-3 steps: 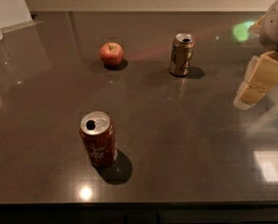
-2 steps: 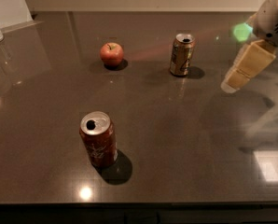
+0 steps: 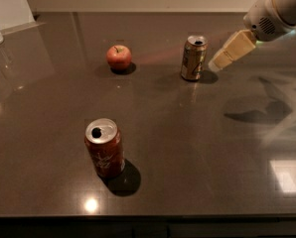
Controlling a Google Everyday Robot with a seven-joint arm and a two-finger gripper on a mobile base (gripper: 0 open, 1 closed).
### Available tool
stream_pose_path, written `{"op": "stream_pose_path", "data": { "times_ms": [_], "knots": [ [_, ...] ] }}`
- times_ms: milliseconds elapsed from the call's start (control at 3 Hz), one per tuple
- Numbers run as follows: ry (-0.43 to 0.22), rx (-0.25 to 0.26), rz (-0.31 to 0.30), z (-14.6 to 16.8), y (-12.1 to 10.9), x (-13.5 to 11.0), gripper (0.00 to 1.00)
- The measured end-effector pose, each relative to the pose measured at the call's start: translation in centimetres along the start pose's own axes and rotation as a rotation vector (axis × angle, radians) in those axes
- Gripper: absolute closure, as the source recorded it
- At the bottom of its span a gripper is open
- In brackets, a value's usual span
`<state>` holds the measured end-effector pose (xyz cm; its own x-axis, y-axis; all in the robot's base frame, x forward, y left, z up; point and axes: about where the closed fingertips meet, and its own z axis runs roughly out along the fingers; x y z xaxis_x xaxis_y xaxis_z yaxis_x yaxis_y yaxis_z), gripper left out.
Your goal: Move orange can near coke can
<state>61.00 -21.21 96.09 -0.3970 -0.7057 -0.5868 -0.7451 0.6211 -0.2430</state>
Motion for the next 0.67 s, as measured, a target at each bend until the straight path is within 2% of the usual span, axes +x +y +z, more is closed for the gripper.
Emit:
{"op": "stream_pose_path", "data": {
  "times_ms": [333,667],
  "knots": [
    [-0.053,-0.015,0.054,3.5,-1.9,-1.0,0.00],
    [-0.075,-0.044,0.080,6.4,-2.8,-1.9,0.00]
  ]
}}
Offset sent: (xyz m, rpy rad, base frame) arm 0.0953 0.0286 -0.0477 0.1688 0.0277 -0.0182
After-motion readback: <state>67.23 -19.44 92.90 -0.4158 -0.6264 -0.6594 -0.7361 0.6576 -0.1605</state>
